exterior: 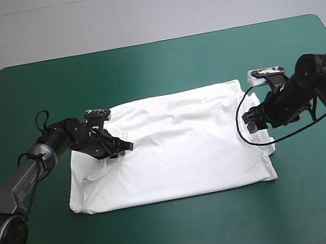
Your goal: Fold the cloth
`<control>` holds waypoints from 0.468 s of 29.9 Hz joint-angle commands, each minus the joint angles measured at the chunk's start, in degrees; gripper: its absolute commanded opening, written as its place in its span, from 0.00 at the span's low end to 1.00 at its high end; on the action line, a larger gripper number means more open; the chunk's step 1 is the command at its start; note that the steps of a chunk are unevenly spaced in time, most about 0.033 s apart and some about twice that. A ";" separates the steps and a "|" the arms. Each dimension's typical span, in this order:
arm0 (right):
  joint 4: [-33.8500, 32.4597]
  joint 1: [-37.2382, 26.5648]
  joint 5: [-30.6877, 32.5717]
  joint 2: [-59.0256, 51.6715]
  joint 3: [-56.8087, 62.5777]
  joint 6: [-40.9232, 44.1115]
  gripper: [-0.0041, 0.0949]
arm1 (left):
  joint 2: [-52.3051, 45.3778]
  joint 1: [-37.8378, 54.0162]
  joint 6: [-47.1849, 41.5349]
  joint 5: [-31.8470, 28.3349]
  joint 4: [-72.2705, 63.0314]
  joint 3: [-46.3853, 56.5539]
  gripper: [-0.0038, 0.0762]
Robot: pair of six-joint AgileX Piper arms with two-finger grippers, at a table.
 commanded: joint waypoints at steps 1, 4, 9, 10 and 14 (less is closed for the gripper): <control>0.05 -0.08 -0.37 -2.43 -1.67 -0.68 0.65 | -4.32 -0.35 -0.23 0.02 -0.83 -1.42 0.56; 0.05 -0.08 0.33 -2.43 -1.42 -0.68 0.65 | -6.68 -0.35 -0.67 2.76 -0.32 -3.23 0.59; 1.22 -0.08 -2.05 -4.45 3.58 -0.45 0.65 | -10.81 -0.35 -8.11 10.89 7.16 -10.39 0.59; 1.69 -0.08 -2.51 -5.15 5.22 -0.45 0.65 | -11.70 -0.35 -10.03 13.23 9.32 -11.88 0.59; 2.18 -0.08 -4.90 -8.67 11.41 -0.45 0.65 | -15.03 -0.35 -14.94 22.47 17.40 -14.67 0.59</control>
